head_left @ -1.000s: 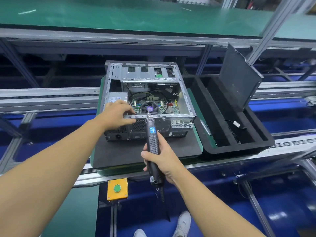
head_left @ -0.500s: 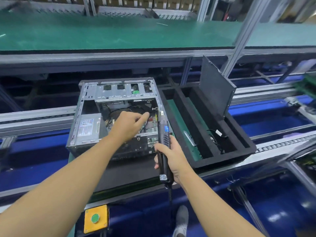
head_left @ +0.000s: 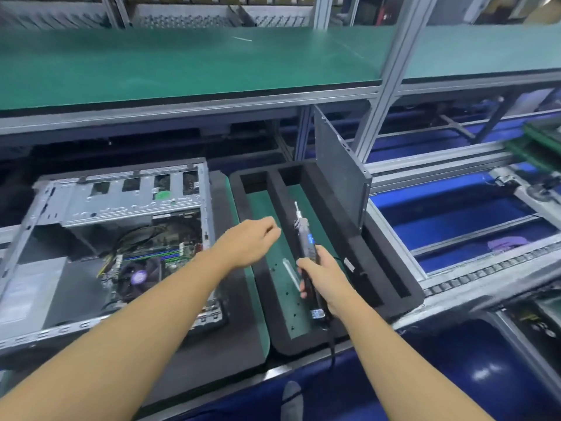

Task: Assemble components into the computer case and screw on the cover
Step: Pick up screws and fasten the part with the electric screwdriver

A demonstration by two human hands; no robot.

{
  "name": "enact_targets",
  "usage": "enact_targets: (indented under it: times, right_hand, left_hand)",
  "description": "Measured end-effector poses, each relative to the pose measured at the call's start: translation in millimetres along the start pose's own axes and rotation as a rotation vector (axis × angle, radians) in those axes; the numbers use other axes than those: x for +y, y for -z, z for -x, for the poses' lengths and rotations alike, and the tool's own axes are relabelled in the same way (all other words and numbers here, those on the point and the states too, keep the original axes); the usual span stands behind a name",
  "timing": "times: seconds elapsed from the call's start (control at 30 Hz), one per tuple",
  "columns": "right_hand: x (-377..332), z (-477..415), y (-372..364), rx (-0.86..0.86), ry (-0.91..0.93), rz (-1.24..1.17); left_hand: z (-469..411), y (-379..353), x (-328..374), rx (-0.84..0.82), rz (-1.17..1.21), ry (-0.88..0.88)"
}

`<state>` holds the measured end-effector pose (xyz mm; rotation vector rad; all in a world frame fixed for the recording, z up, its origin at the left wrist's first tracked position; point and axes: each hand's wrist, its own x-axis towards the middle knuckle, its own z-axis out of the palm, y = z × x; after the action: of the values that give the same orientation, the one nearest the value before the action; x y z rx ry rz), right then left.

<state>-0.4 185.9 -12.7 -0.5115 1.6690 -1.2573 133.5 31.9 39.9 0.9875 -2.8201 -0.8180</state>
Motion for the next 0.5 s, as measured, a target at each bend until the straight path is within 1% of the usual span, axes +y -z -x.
enact_targets:
  times: [0.07,0.13,0.23,0.37,0.43,0.5]
  right_hand:
    - [5,-19,16,0.019,-0.02,0.025]
    - [12,-38,30,0.022,-0.052,0.058]
    - [27,-65,45,0.008,-0.086,0.15]
    - [41,-88,48,-0.02,-0.079,0.24]
    - [48,-96,46,-0.05,-0.106,0.264]
    - [53,-102,44,-0.07,-0.129,0.294]
  left_hand:
    - [-23,-16,0,-0.122,-0.025,0.017]
    - [-40,-31,-9,-0.217,-0.171,0.043]
    - [-52,-52,-26,-0.302,-0.397,0.133]
    - [-56,-78,-42,-0.473,-0.547,0.203]
    - [-57,-86,-46,-0.495,-0.587,0.214]
    - [-60,-91,-44,-0.445,-0.64,0.186]
